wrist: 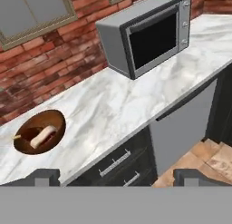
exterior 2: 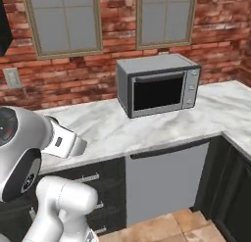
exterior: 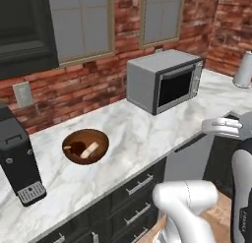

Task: Place the bowl with the squash and lemon on the top shelf of the fridge. Place the bowl with the steaks on the second highest shelf of the fridge.

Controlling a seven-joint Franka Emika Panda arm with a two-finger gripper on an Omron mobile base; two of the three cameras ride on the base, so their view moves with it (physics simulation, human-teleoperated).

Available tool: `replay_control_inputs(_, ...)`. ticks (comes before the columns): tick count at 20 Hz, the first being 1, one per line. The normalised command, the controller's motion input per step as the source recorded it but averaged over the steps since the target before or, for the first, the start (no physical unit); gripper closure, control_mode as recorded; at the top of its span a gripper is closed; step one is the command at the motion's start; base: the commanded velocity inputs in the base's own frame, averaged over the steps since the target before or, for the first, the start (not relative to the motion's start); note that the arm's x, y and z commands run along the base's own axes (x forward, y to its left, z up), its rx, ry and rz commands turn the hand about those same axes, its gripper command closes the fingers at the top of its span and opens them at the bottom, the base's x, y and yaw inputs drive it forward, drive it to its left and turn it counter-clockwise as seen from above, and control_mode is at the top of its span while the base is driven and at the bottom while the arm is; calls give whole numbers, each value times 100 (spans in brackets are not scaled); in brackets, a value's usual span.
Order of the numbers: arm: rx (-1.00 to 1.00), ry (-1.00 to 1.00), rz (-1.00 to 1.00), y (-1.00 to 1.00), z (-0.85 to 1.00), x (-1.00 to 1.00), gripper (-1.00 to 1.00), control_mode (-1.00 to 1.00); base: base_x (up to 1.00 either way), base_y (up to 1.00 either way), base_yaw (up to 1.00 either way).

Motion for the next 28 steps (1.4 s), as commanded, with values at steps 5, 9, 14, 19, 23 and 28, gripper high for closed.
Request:
replay_control_inputs(5, 0, 0, 0, 0, 0, 0, -100, 100, 95, -26, 70)
replay_control_inputs(9, 0, 0, 0, 0, 0, 0, -100, 100, 29, -21, 81)
replay_control_inputs(14, 0, 0, 0, 0, 0, 0, -100, 100, 2, 8, 43)
replay_control_inputs(19, 0, 0, 0, 0, 0, 0, -100, 100, 7, 30, 9)
replay_control_inputs(23, 0, 0, 0, 0, 0, 0, -100, 100, 14, 24, 0)
replay_control_inputs(28, 0, 41, -1, 1, -8, 78, -100, -100, 12, 5, 0)
